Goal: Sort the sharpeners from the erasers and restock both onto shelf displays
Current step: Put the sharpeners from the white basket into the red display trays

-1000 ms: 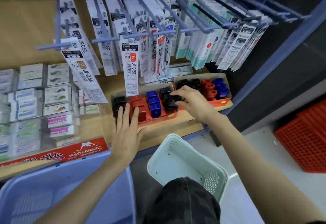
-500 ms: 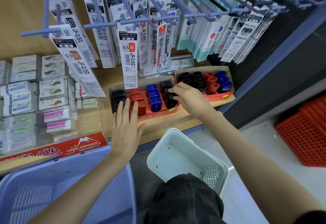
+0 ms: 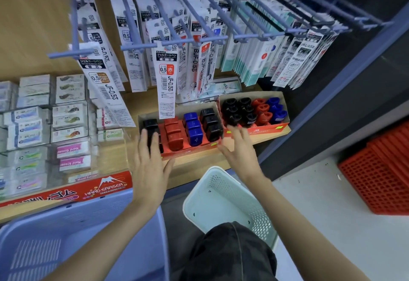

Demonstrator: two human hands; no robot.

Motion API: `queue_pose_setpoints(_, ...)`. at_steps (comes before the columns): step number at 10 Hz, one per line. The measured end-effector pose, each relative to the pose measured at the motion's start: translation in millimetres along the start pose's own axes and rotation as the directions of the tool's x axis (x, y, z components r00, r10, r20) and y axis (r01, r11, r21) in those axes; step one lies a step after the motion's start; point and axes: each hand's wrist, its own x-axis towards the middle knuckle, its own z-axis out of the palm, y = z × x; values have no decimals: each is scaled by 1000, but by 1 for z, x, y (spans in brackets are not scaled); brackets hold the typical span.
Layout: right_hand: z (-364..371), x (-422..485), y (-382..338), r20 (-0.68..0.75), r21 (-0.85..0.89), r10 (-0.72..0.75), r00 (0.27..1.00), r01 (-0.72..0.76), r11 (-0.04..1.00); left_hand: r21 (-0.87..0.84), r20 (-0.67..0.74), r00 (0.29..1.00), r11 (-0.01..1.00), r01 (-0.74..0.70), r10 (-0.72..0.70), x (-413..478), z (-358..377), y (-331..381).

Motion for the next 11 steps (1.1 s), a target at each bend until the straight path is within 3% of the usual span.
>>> queue_pose_setpoints(1,13,-10,6,67,68,87,994,-91,993,-112,42,991,985,132,-128,3,4,-9)
queue_pose_setpoints(2,20,-9,1,21,154,136,990,-138,978,-166,59,985,972,168,-161,6,8,-7)
queue_pose_setpoints(3,24,-9,-4,-45,112,154,987,-149,983,-196,54,981,961,195,-188,5,8,-4)
queue_pose_setpoints(4,20,-1,2,-240,-66,130,962,-150,986,-215,28,987,963,162,-160,4,6,-5)
queue_pose_setpoints(6,17,15,25,-124,-218,56,991,-82,973,-259,3,985,951,166,-171,3,9,-2)
queue_pose_setpoints(7,17,12,34,-136,-222,25,990,-55,973,-278,10,982,943,183,-188,3,14,-5)
queue_pose_setpoints(9,12,6,43,-177,-150,8,984,-35,988,-270,42,976,938,217,-214,4,13,-1)
queue_pose_setpoints(11,4,-6,12,-206,5,88,975,-89,996,-300,62,975,928,221,-213,-9,-4,10)
